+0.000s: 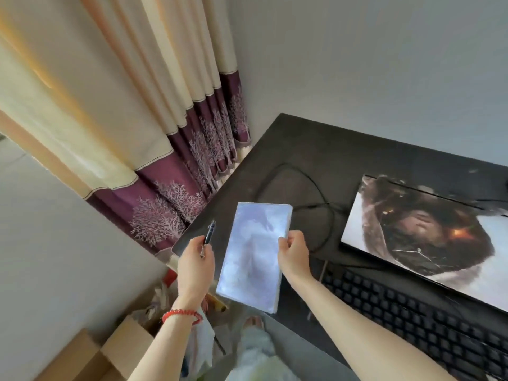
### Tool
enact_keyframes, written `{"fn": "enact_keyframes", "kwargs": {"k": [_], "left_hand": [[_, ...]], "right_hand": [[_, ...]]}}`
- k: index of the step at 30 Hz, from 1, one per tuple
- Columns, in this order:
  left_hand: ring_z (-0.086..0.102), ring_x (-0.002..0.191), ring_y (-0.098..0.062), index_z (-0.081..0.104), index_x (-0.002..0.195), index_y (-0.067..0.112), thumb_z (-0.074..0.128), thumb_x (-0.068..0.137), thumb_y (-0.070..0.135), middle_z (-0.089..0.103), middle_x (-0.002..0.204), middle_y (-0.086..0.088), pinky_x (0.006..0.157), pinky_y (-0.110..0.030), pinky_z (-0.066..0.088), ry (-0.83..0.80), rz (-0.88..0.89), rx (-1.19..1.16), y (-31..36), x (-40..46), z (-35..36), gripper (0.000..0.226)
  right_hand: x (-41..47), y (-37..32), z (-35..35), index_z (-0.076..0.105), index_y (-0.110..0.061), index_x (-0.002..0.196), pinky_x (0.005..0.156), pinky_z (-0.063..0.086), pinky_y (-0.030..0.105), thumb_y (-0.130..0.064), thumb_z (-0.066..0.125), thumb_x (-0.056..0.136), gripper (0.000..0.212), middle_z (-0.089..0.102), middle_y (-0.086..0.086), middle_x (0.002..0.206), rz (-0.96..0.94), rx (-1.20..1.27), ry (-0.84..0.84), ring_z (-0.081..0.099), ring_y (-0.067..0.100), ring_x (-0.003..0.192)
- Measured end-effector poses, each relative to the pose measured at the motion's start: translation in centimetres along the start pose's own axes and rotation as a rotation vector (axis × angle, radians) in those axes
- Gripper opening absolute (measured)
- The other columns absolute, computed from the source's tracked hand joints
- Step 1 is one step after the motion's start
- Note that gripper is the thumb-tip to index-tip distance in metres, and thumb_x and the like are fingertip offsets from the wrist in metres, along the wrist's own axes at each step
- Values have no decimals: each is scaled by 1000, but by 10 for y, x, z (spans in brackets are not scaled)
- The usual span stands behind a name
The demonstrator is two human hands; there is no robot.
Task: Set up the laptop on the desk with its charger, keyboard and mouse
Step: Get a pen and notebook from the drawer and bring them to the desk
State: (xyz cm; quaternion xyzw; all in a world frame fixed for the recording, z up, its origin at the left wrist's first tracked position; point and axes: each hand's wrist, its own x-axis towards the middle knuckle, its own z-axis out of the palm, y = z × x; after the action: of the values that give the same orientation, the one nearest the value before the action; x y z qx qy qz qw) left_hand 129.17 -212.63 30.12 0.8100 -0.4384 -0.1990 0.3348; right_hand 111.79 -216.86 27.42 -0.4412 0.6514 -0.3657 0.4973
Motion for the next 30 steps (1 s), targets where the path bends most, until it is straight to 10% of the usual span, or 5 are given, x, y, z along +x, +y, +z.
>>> {"fn": "enact_keyframes", "kwargs": {"k": [7, 12, 16, 30], "left_hand": [[48, 81, -24, 43, 120, 0, 42, 93, 8, 59, 106, -21, 69, -31, 34, -303, 4, 114, -58, 137, 13, 28], [45, 106, -41, 46, 111, -5, 41, 88, -2, 52, 117, -25, 92, -44, 30, -481, 150, 300, -72, 172, 39, 23], [30, 126, -37, 44, 115, 6, 43, 93, 22, 31, 149, -10, 100, -49, 22, -492, 186, 458, -76, 180, 57, 27], [10, 144, -28, 40, 131, 4, 46, 93, 20, 20, 154, -5, 107, -44, 24, -571, 364, 408, -51, 195, 104, 42]], "right_hand": [[69, -20, 111, 44, -11, 96, 56, 41, 27, -17, 41, 93, 7, 54, 0, 81, 188, 2, 68, 54, 18, 73], [83, 2, 117, 54, -16, 118, 80, 46, 39, -14, 46, 88, 31, 55, 4, 120, -187, -917, 25, 48, 25, 112], [97, 32, 94, 13, -27, 146, 115, 6, 51, -13, 41, 93, 62, 11, 4, 156, -295, -1249, -273, 9, 25, 143], [217, 24, 29, -2, -11, 146, 117, 1, 36, 9, 33, 86, 72, -9, 7, 157, -205, -1282, -89, -10, 22, 144]]}}
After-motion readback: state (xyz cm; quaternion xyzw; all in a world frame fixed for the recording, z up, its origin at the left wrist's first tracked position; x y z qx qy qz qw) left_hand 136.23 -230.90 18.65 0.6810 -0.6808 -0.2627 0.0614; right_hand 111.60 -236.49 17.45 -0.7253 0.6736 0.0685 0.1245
